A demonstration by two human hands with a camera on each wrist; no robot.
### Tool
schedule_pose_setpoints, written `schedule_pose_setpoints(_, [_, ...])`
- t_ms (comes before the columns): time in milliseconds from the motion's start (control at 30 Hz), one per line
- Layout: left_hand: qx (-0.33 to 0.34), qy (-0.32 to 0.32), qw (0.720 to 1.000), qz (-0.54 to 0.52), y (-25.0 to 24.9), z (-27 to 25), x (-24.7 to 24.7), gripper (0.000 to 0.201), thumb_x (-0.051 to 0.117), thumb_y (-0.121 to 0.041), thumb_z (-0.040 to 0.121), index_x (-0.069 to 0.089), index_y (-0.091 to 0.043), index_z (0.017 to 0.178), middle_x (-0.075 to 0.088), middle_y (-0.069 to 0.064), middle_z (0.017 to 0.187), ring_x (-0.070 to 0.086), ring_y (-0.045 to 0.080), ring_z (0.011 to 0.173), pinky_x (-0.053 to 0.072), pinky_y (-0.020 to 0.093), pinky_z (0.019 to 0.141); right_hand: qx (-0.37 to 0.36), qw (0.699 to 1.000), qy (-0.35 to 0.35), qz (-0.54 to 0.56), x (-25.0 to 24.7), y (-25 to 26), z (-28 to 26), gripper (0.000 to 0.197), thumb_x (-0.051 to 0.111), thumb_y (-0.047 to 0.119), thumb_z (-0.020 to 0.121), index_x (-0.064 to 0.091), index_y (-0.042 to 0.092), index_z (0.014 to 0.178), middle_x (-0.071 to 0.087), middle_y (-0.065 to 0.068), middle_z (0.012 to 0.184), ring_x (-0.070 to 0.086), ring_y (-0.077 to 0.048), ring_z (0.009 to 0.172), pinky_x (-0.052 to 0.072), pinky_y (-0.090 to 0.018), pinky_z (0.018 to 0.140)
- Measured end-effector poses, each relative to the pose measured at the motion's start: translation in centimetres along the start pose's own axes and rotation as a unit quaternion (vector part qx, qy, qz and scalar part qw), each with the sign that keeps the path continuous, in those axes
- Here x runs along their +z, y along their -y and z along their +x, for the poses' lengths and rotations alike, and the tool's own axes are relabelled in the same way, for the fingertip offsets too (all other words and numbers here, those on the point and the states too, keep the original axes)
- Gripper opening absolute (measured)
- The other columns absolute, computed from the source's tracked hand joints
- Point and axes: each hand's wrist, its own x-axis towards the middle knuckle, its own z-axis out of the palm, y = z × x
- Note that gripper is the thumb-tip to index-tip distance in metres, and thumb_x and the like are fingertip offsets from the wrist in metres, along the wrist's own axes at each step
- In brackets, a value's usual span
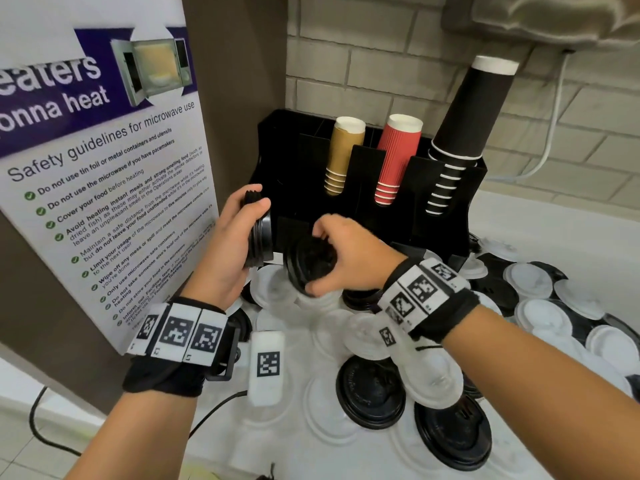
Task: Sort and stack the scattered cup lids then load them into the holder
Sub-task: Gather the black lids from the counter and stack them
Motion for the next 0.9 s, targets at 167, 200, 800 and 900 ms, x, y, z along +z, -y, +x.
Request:
schedule_pose_setpoints(167, [-0.037, 0.042, 0.998, -0.004, 0.7, -0.5, 0.8, 0.039, 0.057, -0.045, 0.083, 0.06, -0.038, 0.121, 0.067, -0.007, 0.123, 0.065, 0.008, 0.11, 0.05, 0.028, 0.083, 0.011, 0.95, -0.081, 0.3, -1.7, -0.4, 0.1, 0.056, 0.082, 0.01, 0.071, 0.046, 0.021, 0.114, 0.055, 0.004, 0.11, 0.06, -0.014, 0.098, 0.054, -0.025, 0.08])
schedule_pose_setpoints(200, [-0.044, 0.053, 0.998, -0.004, 0.7, -0.7, 0.9, 0.039, 0.056, -0.046, 0.085, 0.059, -0.038, 0.123, 0.067, -0.006, 0.124, 0.065, 0.009, 0.112, 0.051, 0.029, 0.084, -0.007, 0.944, -0.064, 0.324, -1.8, -0.4, 0.0, 0.059, 0.079, 0.006, 0.073, 0.045, 0.023, 0.118, 0.054, 0.002, 0.114, 0.061, -0.016, 0.102, 0.055, -0.029, 0.084])
schedule_pose_setpoints(800, [0.012, 0.031, 0.995, 0.094, -1.8, 0.0, 0.3, 0.035, 0.064, -0.036, 0.072, 0.059, -0.037, 0.106, 0.06, -0.003, 0.094, 0.06, 0.011, 0.08, 0.048, 0.025, 0.055, -0.008, 0.941, 0.041, 0.337, 0.0, 1.3, 0.9, 0.06, 0.075, 0.003, 0.079, 0.041, 0.017, 0.127, 0.054, -0.004, 0.118, 0.06, -0.02, 0.106, 0.053, -0.032, 0.093])
schedule_pose_setpoints(900, [0.053, 0.039, 0.991, 0.12, -3.7, 1.0, 0.1, 0.032, 0.065, -0.032, 0.071, 0.06, -0.039, 0.103, 0.059, -0.015, 0.08, 0.059, 0.0, 0.066, 0.046, 0.018, 0.049, -0.058, 0.977, 0.153, 0.137, 1.4, 2.7, 1.0, 0.032, 0.065, 0.009, 0.087, 0.061, 0.01, 0.119, 0.059, -0.002, 0.113, 0.057, -0.011, 0.095, 0.047, -0.018, 0.087])
